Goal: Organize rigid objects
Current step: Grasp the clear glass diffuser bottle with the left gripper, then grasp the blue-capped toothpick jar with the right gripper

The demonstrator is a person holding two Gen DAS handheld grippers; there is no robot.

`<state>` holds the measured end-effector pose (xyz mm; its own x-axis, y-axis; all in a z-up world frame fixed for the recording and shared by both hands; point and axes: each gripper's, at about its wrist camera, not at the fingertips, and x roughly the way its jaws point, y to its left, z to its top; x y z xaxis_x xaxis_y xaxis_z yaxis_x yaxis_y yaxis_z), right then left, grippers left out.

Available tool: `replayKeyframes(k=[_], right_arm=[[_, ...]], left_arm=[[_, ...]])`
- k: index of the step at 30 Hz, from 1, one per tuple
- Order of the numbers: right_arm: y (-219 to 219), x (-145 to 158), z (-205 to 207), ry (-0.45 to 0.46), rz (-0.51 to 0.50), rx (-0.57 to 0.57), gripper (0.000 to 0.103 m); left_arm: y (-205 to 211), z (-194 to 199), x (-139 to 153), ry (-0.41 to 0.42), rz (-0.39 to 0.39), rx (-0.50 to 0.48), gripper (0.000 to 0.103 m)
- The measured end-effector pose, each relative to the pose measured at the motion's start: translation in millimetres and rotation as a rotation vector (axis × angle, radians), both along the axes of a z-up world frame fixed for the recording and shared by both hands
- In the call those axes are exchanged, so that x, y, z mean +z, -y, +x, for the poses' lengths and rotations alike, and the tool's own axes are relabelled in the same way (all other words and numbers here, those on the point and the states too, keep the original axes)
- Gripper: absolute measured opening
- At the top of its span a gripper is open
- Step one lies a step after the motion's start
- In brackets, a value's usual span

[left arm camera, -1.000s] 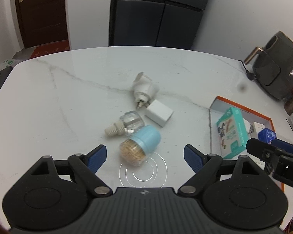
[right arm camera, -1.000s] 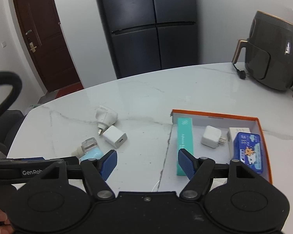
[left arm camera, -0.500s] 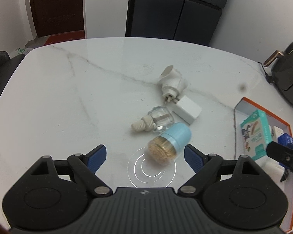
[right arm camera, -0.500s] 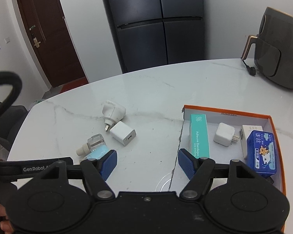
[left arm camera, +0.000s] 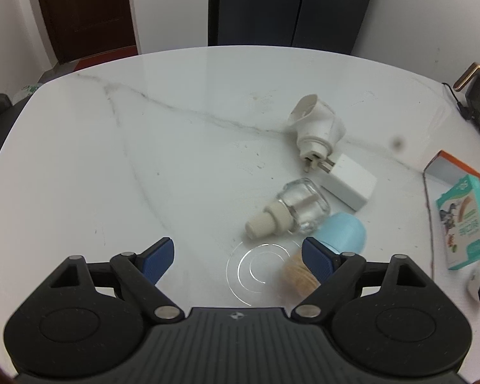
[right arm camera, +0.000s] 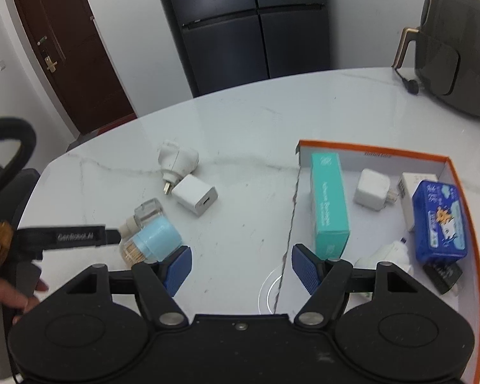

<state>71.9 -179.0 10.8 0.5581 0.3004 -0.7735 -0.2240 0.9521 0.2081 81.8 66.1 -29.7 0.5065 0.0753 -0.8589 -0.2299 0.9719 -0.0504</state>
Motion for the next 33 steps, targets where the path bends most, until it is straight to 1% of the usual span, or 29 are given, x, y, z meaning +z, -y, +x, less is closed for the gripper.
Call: replayKeyframes(k=[4,10,15,16,18,19,21,22,23,24,26,29,33], right_arm=[[-6.5,-7.7,0.2,-0.024,-0.004,0.001,0.083],[-10.4,-13.5,-0.2,-0.042,-0.005,-0.010,0.083],[-9.4,-20.0,-3.3,-0.058,-0.008,-0.037,0.083],[-9.4,-21.3,-4.0,-0.062,-0.009,-0.044,0.083],[-10.3,-22.7,-4.9,-0.068,-0.008,-0.056,0.083],[-11.3,-23.3,-5.7,-0.071,-0.005,-0.061,0.083],[-14.6,-24.0,-7.3,-0.074,-0.003,-0.066,0.083],[-16.8,-24.5,-7.6,-0.077,0.002,-0.068,0.083],[-19.5,-25.6,-7.8,-0.082,0.011,-0.071,0.083],[-22.3,-26.9,-7.6,-0.091,0.021,-0.075,0.083],[-29.5,-30.0,-6.9,-0.110,0.048,-0.078,0.083],[-46.3,-33.6,-5.6,-0.126,0.060,-0.066,0.083],[-65.6,-40.1,1.9,-0.167,0.116,-0.097,0.083]], left_arm=[[-5.5,10.3,-9.3,-0.003,-0.005,-0.071,0.090],[-2.6,33.1,-21.8,0.001,0.003,-0.247,0.090],[7.5,46.5,-28.6,0.035,-0.006,-0.353,0.090],[10.7,48.4,-30.8,0.035,-0.007,-0.378,0.089],[16.4,51.5,-38.0,0.035,-0.008,-0.418,0.081],[18.8,51.1,-39.8,0.043,0.005,-0.428,0.081],[21.9,50.5,-41.7,0.063,0.036,-0.439,0.068],[22.1,49.7,-41.5,0.073,0.044,-0.443,0.064],[21.6,49.0,-41.1,0.082,0.047,-0.444,0.052],[20.8,47.9,-40.4,0.089,0.047,-0.442,0.049],[16.0,46.8,-40.1,0.090,0.041,-0.423,0.049],[1.6,39.9,-36.7,0.092,0.030,-0.353,0.049],[-22.2,24.7,-29.1,0.084,0.026,-0.280,0.049]])
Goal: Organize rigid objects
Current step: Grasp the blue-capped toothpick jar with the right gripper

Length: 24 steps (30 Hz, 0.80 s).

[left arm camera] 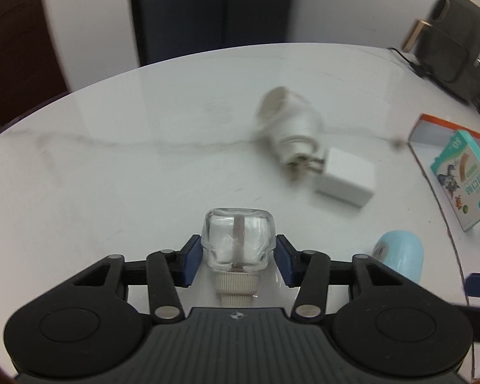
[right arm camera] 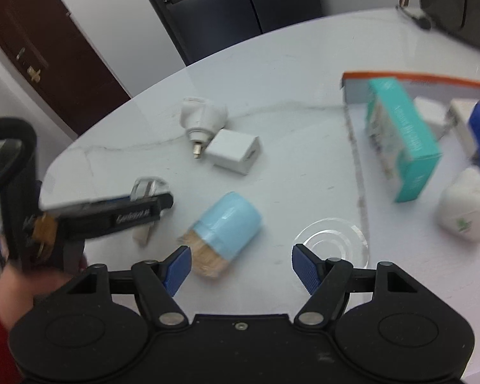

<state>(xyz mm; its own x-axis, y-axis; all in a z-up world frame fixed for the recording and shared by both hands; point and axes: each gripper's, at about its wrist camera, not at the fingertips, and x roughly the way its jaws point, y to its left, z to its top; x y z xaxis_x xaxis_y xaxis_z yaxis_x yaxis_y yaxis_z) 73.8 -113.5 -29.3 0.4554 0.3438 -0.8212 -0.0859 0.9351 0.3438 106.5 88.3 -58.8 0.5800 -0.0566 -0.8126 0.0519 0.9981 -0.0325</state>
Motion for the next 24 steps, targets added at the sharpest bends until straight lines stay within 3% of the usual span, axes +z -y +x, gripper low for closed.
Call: replayKeyframes(k=[7,11,17,24], right_arm=[[-30.4,-21.5,20.7,-0.081,0.030,-0.094,0.084],[-47.3,-32.5,25.6,-0.085,-0.024,-0.081,0.072],[-60.8,-28.0,15.3,0.016,-0.122,-0.008,0.070],[-60.9,2.2,-6.1,0.150,-0.200,0.093,0.064]], left_arm=[[-30.8,-30.8,16.6,0.014,-0.018,0.102,0.049],[-39.0,-44.4,22.7,0.021,-0.024,0.115,0.049],[-43.7,-59.8,25.3,0.019,-0.072,0.148,0.049],[-35.1,-72.6,34.8,0.036,-0.100,0.179,0.049]])
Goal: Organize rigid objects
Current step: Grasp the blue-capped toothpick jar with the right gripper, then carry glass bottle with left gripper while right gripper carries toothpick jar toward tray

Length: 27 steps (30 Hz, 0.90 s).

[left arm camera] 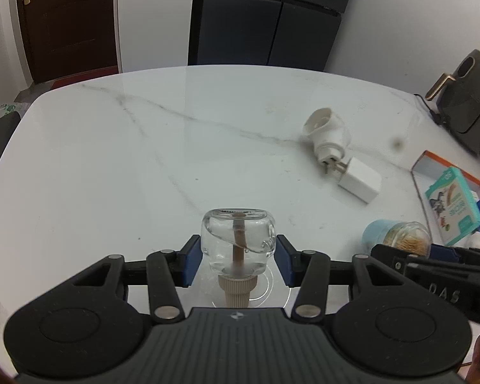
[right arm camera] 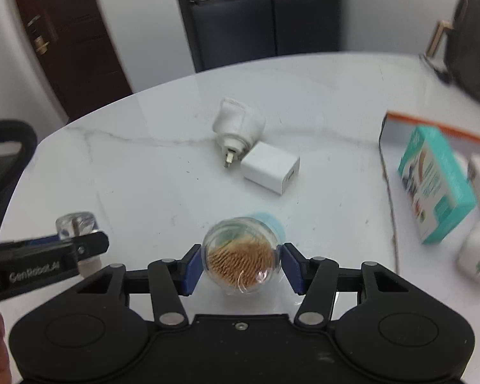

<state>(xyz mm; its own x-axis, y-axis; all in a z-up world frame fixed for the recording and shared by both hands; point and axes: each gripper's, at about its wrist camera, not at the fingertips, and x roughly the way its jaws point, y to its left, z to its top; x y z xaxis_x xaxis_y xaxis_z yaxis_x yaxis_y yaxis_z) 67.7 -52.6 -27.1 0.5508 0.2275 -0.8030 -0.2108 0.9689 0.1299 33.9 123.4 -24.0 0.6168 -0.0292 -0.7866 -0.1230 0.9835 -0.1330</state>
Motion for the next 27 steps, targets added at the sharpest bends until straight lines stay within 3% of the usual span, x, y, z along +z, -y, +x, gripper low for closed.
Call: replayKeyframes(k=[13,27], right_arm=[[37.1,0.0,-29.5,-0.030,0.078,0.050,0.064],[56.3,46.1,-39.5,0.116,0.096,0.080,0.064]], left_arm=[[21.6,-23.8,3.1,-0.008,-0.009,0.008,0.049],[49.4,-28.8,35.1,0.048,0.026,0.040,0.049]])
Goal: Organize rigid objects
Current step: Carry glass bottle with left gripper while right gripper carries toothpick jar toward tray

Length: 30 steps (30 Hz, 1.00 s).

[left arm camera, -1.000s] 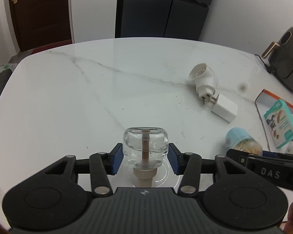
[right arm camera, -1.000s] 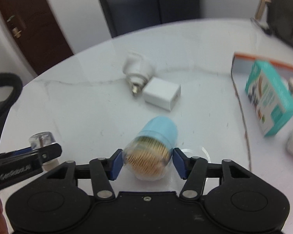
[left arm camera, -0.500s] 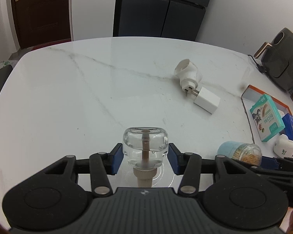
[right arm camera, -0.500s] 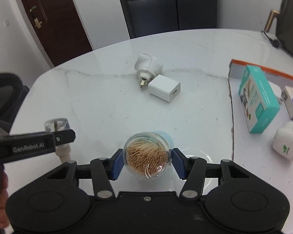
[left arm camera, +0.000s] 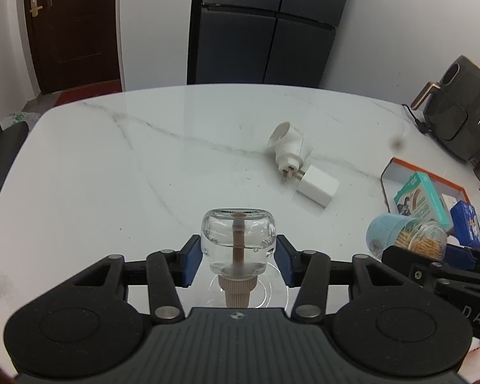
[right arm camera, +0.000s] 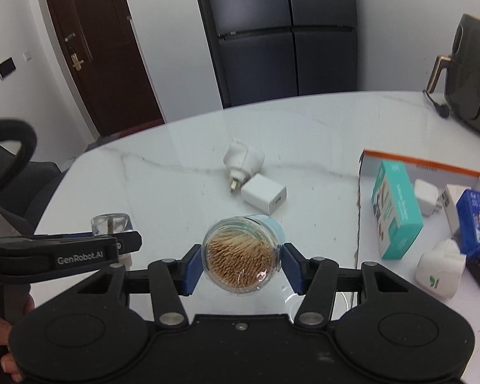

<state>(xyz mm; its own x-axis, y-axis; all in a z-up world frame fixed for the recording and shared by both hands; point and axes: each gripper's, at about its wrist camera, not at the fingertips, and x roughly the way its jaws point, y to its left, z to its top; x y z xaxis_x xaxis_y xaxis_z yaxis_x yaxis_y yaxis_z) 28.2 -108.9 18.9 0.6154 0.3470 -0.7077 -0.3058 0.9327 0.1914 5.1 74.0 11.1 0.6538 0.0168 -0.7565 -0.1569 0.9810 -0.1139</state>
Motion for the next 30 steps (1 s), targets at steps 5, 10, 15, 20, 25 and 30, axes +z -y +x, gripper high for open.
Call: replayKeyframes(k=[5,10,15,20,25,30], right_arm=[[10.2,14.3,-5.9,0.032,0.016,0.008,0.064],[22.7,26.5,-15.6,0.058,0.029,0.014,0.064],[35.0,33.0,-24.6,0.076,0.039,0.020,0.064],[48.0,38.6,-35.0,0.089,0.044,0.022,0.064],[60.4,42.3,-41.8,0.100,0.047,0.015,0.064],[73.1,44.8,-46.4,0.103,0.051,0.002,0.064]], left_arm=[[9.4,-5.1,11.5,0.011,0.013,0.025,0.049],[21.8,-11.3,20.7,0.023,0.022,0.035,0.049],[35.1,-18.8,26.2,0.029,0.025,0.037,0.049],[47.7,-24.9,29.8,0.030,0.022,0.038,0.049],[58.4,-29.5,31.7,0.033,0.021,0.031,0.049],[68.3,-33.8,32.0,0.034,0.018,0.024,0.049]])
